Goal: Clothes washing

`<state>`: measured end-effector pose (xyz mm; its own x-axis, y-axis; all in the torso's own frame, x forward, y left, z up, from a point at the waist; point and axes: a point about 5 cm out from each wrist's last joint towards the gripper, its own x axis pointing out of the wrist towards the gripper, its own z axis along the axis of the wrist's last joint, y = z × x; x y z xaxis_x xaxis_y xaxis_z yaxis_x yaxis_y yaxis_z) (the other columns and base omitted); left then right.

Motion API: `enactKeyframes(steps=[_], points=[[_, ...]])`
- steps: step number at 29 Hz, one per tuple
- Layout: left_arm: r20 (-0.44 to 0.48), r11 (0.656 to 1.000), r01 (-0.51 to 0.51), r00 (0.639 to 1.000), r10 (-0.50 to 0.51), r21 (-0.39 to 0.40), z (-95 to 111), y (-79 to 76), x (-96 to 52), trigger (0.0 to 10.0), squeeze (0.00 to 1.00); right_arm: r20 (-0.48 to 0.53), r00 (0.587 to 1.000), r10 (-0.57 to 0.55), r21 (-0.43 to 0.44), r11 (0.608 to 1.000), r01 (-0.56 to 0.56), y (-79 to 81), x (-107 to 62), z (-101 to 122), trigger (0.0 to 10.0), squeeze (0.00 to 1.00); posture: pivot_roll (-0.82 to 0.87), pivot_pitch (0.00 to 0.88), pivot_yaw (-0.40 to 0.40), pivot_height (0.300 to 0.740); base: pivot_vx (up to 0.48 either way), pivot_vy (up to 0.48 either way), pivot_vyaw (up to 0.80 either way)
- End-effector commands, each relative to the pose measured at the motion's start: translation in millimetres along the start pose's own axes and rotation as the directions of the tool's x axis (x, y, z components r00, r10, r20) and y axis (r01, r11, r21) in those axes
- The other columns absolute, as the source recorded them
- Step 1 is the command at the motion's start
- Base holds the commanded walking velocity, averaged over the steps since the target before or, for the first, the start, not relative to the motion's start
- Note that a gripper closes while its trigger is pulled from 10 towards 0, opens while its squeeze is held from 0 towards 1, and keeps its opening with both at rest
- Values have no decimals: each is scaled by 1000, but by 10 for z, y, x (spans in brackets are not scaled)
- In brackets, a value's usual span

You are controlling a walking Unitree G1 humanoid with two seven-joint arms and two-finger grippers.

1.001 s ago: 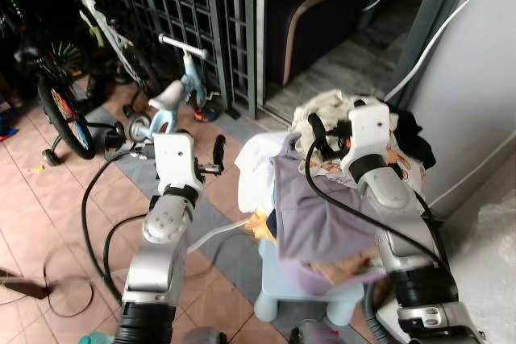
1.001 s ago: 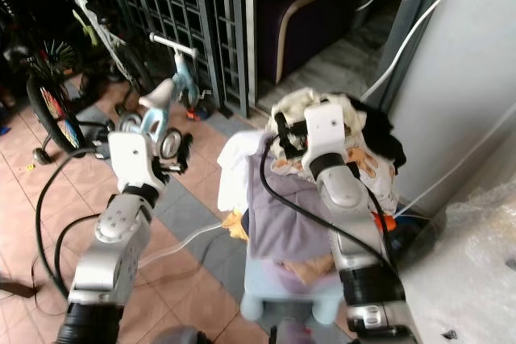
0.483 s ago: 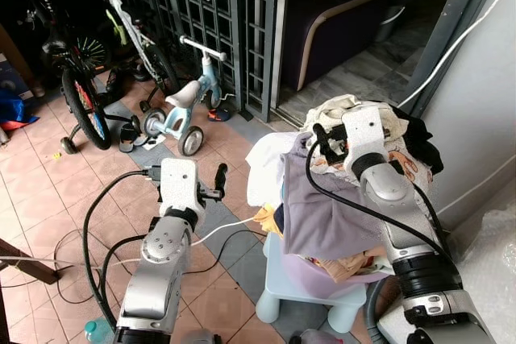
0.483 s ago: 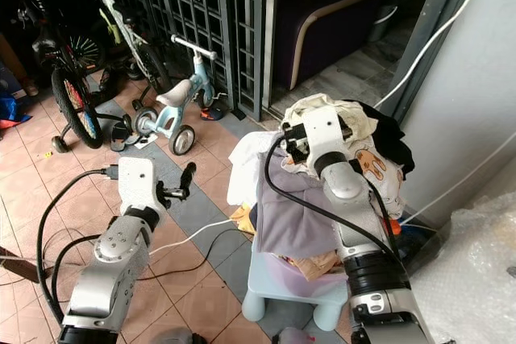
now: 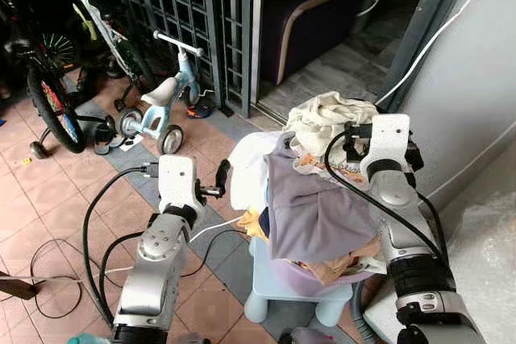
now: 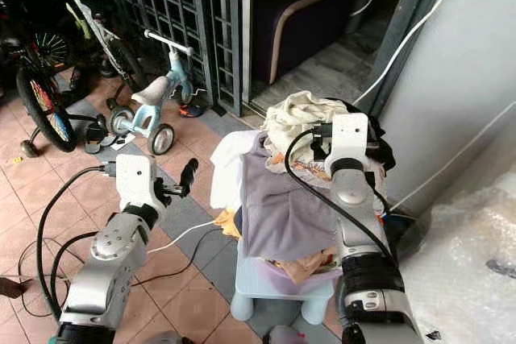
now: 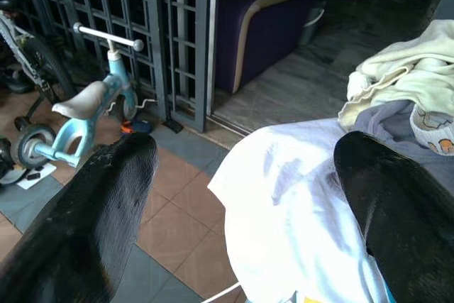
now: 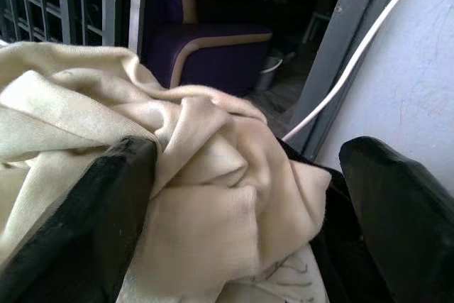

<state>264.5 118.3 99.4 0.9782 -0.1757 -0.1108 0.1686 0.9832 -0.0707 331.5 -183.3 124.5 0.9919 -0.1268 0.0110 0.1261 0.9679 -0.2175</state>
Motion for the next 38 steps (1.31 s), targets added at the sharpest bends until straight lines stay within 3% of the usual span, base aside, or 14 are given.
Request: enactKeyframes(steps=[1, 12, 19, 24, 38], points=[[13, 1000, -12, 1000, 12, -5, 23, 13, 19, 10000, 0, 55, 998, 7, -24, 1000, -6, 8, 32, 104, 10000, 0, -29, 0, -3, 740, 454, 0, 0], [8, 1000, -11, 1000, 11, -4, 9, 14, 16, 10000, 0, 189, 977, 102, -56, 994, -94, 112, 4, 352, 10000, 0, -33, 0, -13, 740, 369, 0, 0], [5, 1000, -21, 1000, 21, -5, 10, -18, 33, 10000, 0, 97, 992, 81, -94, 993, -72, 48, 28, 249, 10000, 0, -26, 0, -19, 740, 0, 0, 0], [-8, 999, -29, 1000, 29, -16, -10, -7, 26, 10000, 0, 107, 991, 80, -109, 992, -68, -19, -22, 244, 10000, 0, -26, 0, -22, 740, 0, 0, 0], [-27, 1000, -17, 999, 17, -13, -31, -43, 54, 10000, 0, -31, 996, 82, -114, 990, -85, -124, -105, 72, 10000, 0, -41, 0, -21, 740, 0, 0, 0]])
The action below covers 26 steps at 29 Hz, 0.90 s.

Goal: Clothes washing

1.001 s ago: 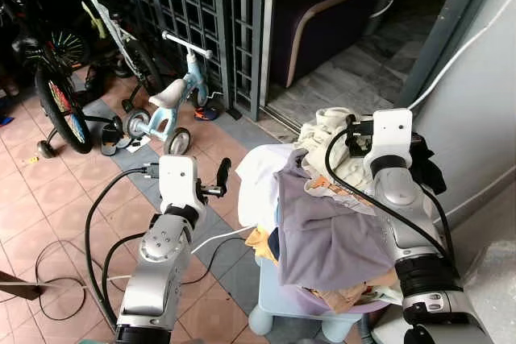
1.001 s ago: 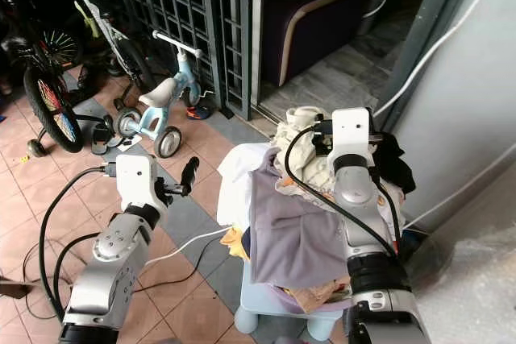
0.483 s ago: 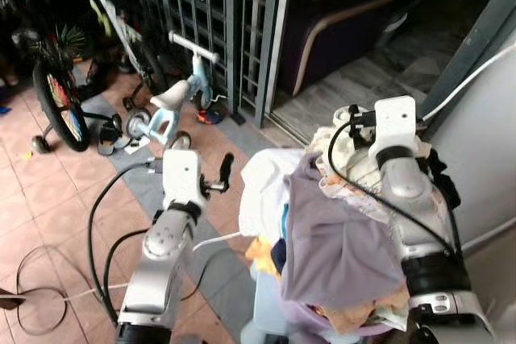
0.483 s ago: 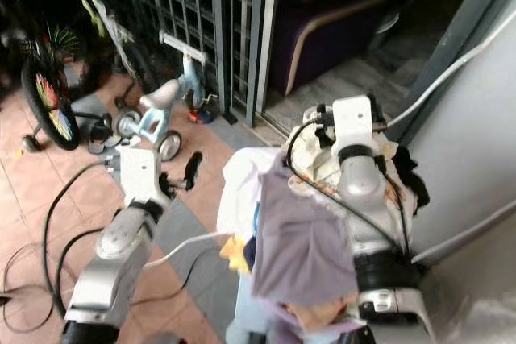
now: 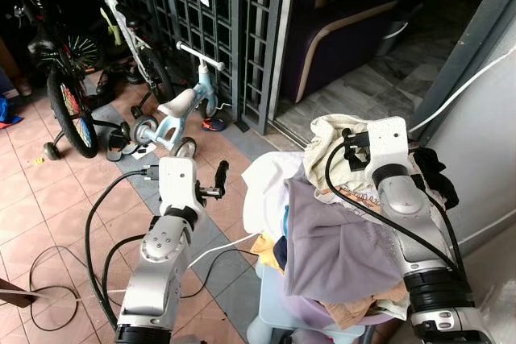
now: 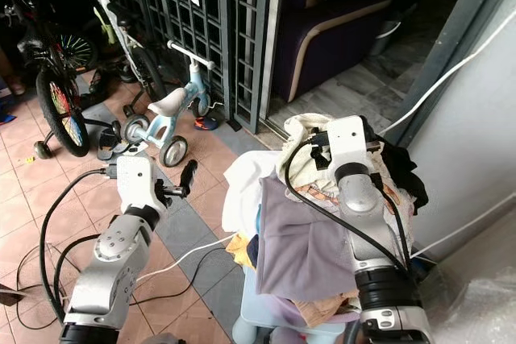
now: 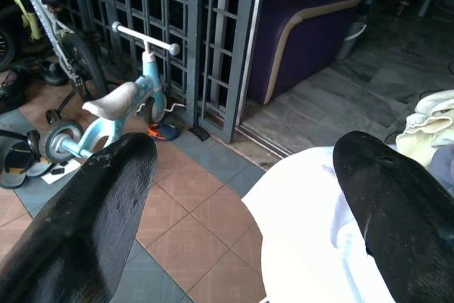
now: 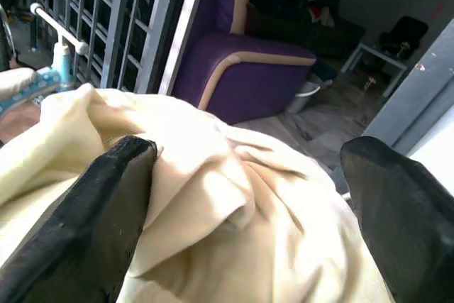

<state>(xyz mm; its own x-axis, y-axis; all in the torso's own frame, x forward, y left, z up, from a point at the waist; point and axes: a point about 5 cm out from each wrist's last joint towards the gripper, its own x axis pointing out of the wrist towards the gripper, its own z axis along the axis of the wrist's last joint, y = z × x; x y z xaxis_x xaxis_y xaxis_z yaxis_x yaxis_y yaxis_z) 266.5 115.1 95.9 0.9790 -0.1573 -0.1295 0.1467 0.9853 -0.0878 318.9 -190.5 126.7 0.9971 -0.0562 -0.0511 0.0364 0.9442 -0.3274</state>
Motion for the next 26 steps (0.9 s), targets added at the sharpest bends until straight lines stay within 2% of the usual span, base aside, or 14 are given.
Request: enactKeyframes(steps=[1, 4, 5, 6, 7, 9, 11, 16, 26], points=[[-10, 1000, 3, 1000, -3, 7, 3, -18, 24, 10000, 0, 12, 1000, 0, 0, 1000, 0, -44, 6, 66, 10000, 0, -41, 0, -21, 740, 0, 0, 0], [-17, 1000, -5, 1000, 5, 6, -7, -13, 25, 10000, 0, -41, 996, 81, 19, 997, -80, 22, 10, 16, 10000, 0, -46, 0, -25, 740, 0, 0, 0], [-21, 1000, -5, 1000, 5, 6, -14, -17, 28, 10000, 0, -90, 984, 152, 27, 988, -150, 112, -8, -75, 6039, 0, -46, 0, -25, 740, 0, 0, 0], [-21, 1000, -3, 1000, 3, 7, -15, -25, 30, 10000, 0, -127, 973, 194, 21, 981, -193, 166, -26, -140, 6039, 0, -44, 0, -26, 740, 0, 0, 0], [-23, 1000, -1, 1000, 1, 9, -16, -30, 31, 10000, 0, -131, 966, 224, 43, 974, -221, 205, -42, -160, 0, 0, -43, 0, -26, 740, 0, 0, 0], [-25, 1000, 1, 1000, 0, 11, -17, -32, 32, 10000, 0, -129, 962, 242, 60, 970, -236, 229, -53, -166, 0, 0, -43, 0, -26, 740, 0, 0, 0], [-27, 1000, 1, 1000, 0, 15, -17, -33, 27, 10000, 0, -190, 943, 275, 65, 961, -267, 299, -107, -274, 0, 0, -39, 0, -24, 740, 0, 0, 0], [-38, 1000, 5, 999, -5, 21, -25, -27, 32, 10000, 0, -277, 913, 298, 41, 954, -299, 327, -175, -434, 0, 0, -43, 0, -16, 740, 0, 0, 0], [-45, 1000, 16, 999, -15, 23, -26, -31, 44, 10000, 0, -326, 915, 238, 30, 970, -241, 245, -163, -514, 0, 0, -46, 0, -11, 740, 0, 0, 0]])
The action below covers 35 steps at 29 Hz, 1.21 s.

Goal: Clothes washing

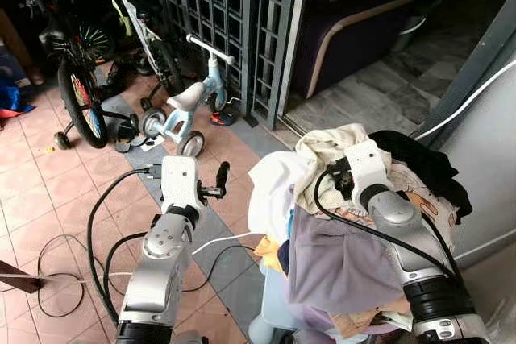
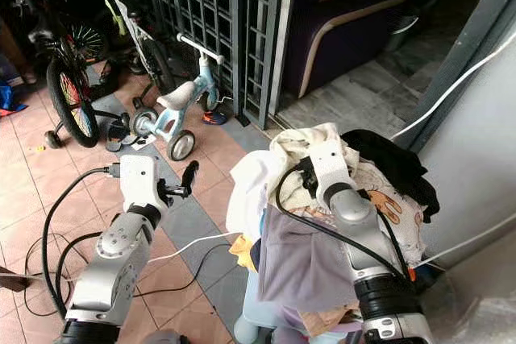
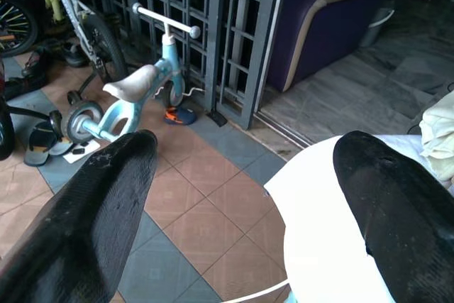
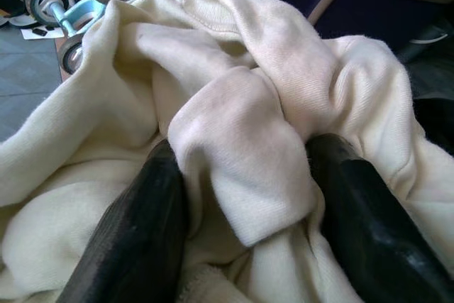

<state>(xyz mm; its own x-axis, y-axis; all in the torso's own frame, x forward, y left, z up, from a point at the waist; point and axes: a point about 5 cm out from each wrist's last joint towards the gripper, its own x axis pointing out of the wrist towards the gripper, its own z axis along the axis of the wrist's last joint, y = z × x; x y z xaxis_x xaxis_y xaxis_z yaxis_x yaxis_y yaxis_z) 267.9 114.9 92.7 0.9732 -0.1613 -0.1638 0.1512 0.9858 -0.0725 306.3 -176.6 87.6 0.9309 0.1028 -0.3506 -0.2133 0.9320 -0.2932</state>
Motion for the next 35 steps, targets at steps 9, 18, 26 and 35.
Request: enactKeyframes(steps=[9, 18, 26, 35], points=[[-21, 1000, 14, 1000, -14, -2, -15, -41, 17, 10000, 0, -17, 996, -88, 140, 986, 90, -36, -17, -85, 0, 0, -46, 0, -11, 740, 0, 0, 0], [-62, 1000, 2, 998, -1, 22, -62, -19, 27, 10000, 0, 103, 982, -159, 312, 942, 120, -13, -79, 69, 0, 0, -42, 0, -6, 740, 0, 0, 0], [-35, 999, 7, 999, -6, 48, -9, -33, 31, 10000, 0, 324, 914, -243, 357, 926, 119, -90, -231, 459, 0, 0, -41, 0, 0, 740, 0, 0, 0], [-36, 998, 22, 999, -19, 57, -20, -35, 44, 10000, 0, 397, 878, -267, 348, 929, 126, -178, -387, 603, 0, 0, -55, 0, 8, 740, 0, 0, 0]])
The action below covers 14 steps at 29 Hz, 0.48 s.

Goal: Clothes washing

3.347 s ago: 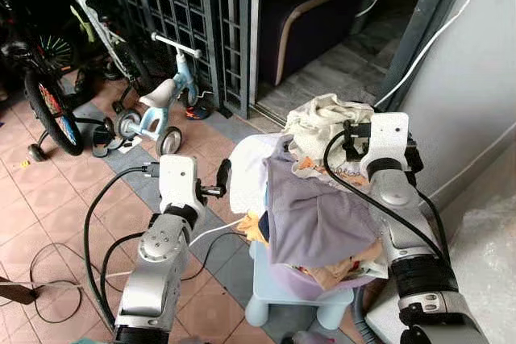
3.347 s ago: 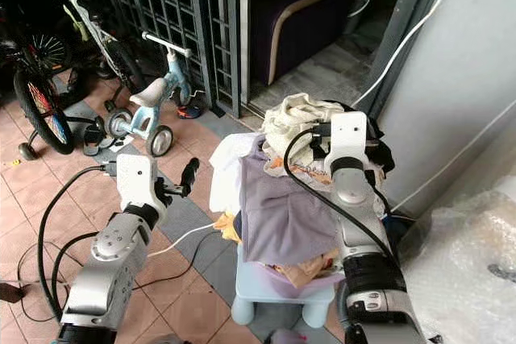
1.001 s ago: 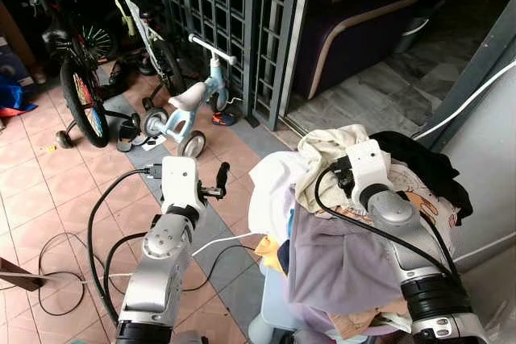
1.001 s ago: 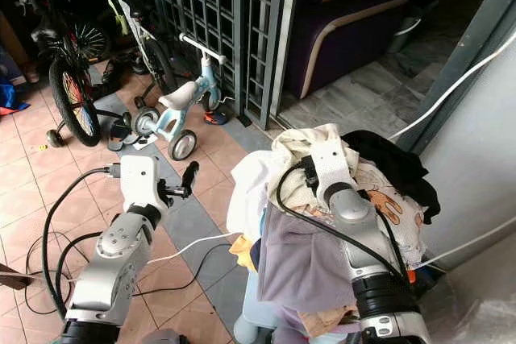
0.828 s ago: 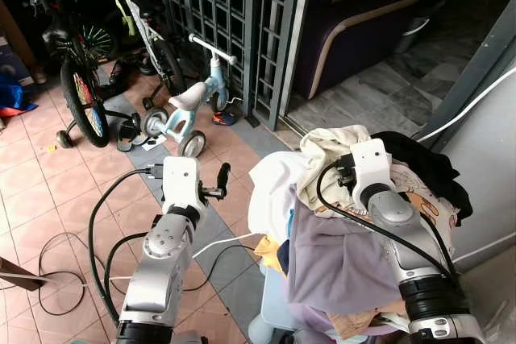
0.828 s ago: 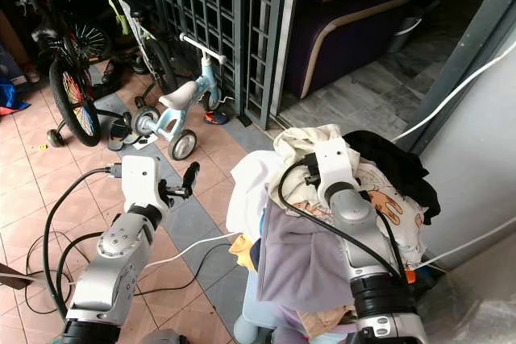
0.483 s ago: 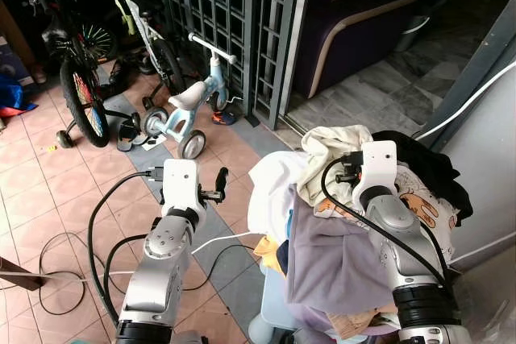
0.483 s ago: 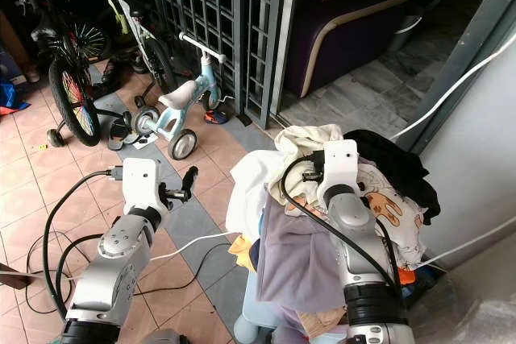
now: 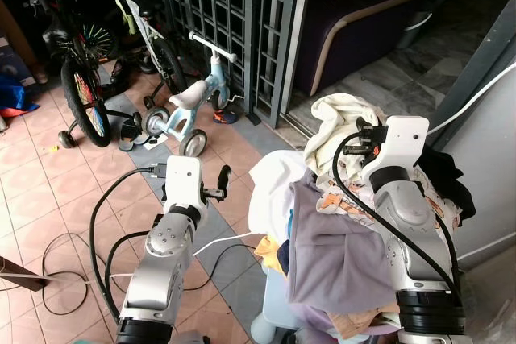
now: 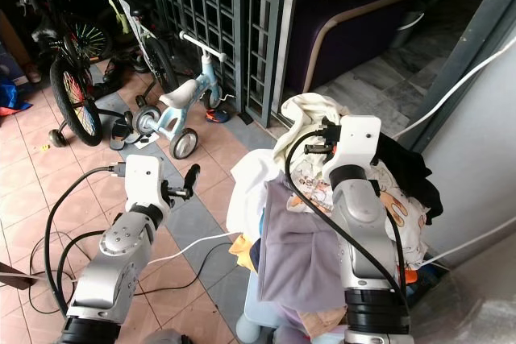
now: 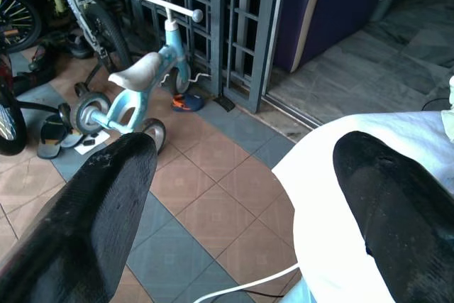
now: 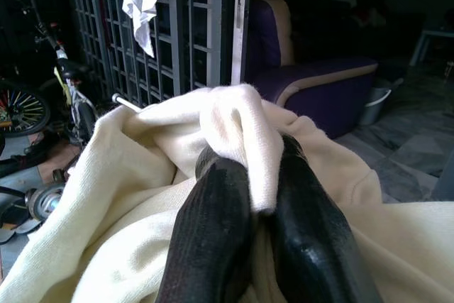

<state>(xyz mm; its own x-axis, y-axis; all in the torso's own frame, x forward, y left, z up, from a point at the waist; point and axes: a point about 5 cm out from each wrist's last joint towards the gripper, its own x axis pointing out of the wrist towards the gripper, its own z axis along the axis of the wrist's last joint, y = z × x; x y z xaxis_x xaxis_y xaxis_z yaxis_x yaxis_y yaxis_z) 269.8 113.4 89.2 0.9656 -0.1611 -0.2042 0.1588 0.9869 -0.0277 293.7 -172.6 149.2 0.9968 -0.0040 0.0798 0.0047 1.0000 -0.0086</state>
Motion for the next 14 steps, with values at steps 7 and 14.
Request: enactKeyframes(steps=[7, 14], points=[[10, 999, 34, 999, -34, 22, 23, -46, 37, 10000, 0, 38, 999, -16, -13, 1000, 17, -37, 6, 94, 3098, 0, -53, 0, 7, 740, 0, 0, 0], [12, 1000, 21, 1000, -22, 19, 18, -29, 35, 10000, 0, 21, 1000, 0, -23, 1000, 0, 20, 48, 70, 10000, 0, -45, 0, -1, 740, 0, -118, 0]])
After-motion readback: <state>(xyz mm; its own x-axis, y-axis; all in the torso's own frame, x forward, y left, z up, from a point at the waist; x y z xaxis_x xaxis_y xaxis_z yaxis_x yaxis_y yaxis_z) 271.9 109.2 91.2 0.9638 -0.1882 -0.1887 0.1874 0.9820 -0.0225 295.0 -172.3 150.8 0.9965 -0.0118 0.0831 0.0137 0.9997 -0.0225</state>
